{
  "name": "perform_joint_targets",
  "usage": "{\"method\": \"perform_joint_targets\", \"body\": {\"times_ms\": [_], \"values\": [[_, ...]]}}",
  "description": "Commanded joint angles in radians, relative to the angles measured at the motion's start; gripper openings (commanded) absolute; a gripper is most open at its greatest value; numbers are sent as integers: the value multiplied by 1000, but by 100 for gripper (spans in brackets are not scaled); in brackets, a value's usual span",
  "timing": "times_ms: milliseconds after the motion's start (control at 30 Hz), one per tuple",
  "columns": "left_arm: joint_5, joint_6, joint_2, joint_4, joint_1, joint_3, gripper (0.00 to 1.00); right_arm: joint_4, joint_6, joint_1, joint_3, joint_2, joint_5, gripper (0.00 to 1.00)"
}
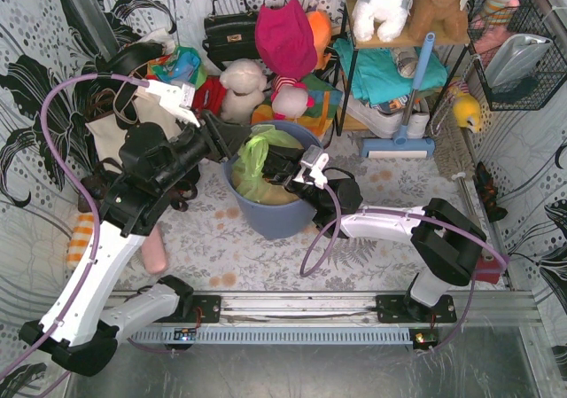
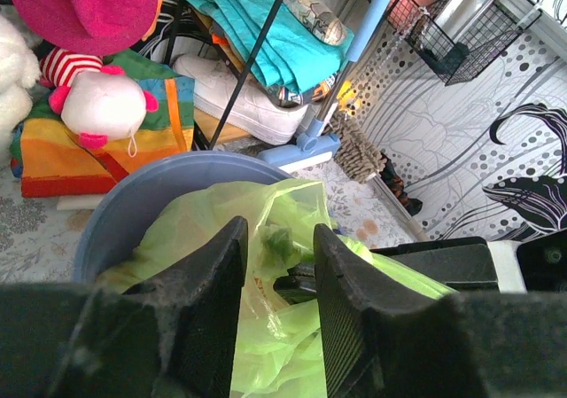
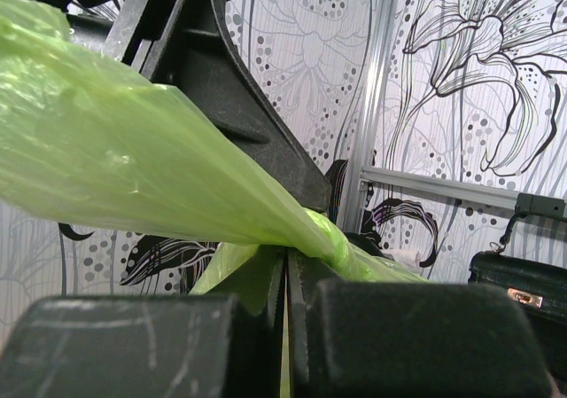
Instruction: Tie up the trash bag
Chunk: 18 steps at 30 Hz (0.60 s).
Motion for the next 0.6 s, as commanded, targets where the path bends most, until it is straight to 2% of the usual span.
{"method": "perform_joint_targets", "body": {"times_ms": [0,100,233,400,567], "values": [[-1,8,-10,18,-3,-8,42,113,7,7,3,-35,-9,0],[-15,14,-11,14,-3,-5,36,114,10,6,5,-33,-9,0],[-21,18,-10,5,-3,2,34,113,14,7,7,-30,-9,0],[-16,18,-11,4,-2,4,28,113,15,6,9,-30,-9,0],[-2,19,-10,24,-3,11,1,112,22,7,3,-35,-11,0]]}}
